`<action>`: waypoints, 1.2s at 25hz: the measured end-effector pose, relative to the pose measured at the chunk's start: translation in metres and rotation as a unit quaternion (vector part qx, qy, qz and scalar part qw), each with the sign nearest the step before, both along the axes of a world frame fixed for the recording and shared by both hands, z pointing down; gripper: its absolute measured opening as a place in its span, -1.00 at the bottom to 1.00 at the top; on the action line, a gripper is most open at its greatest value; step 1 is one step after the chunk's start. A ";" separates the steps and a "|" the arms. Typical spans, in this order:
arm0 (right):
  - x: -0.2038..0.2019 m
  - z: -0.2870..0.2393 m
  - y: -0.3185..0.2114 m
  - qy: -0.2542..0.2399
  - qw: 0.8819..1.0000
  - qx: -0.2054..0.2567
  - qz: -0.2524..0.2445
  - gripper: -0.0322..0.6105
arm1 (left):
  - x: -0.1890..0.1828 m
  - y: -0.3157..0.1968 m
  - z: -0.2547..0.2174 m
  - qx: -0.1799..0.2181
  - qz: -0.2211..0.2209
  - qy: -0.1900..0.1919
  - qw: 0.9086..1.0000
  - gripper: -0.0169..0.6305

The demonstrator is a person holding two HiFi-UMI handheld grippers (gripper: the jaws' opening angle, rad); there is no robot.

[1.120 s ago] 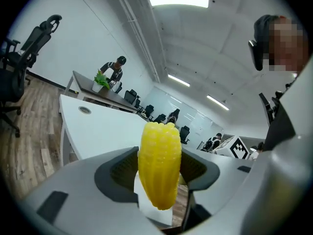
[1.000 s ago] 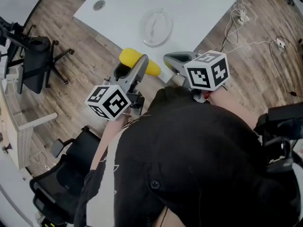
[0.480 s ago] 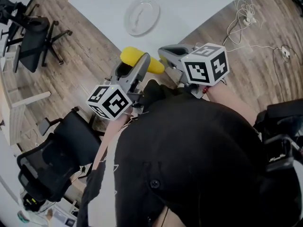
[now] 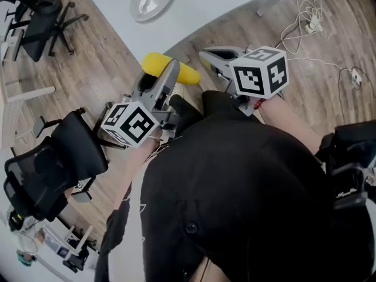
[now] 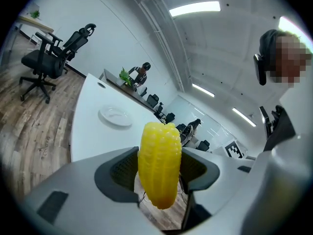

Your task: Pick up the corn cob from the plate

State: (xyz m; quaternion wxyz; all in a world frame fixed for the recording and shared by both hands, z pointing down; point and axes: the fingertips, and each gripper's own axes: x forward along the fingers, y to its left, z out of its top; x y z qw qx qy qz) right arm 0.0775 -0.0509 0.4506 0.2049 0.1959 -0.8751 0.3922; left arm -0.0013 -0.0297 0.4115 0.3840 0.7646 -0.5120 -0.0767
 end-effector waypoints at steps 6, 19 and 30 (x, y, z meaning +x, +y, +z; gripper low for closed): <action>0.009 0.006 0.026 -0.011 1.000 -0.014 -0.019 -0.85 | 0.013 0.035 0.002 -0.016 -0.015 0.001 1.000 -0.17; 0.000 0.006 0.084 0.006 1.000 0.005 -0.003 -0.85 | -0.007 0.100 0.006 -0.016 -0.041 0.056 0.997 -0.17; -0.008 -0.006 0.144 0.033 0.997 0.032 0.057 -0.85 | -0.056 0.182 -0.003 0.012 -0.052 0.050 0.997 -0.17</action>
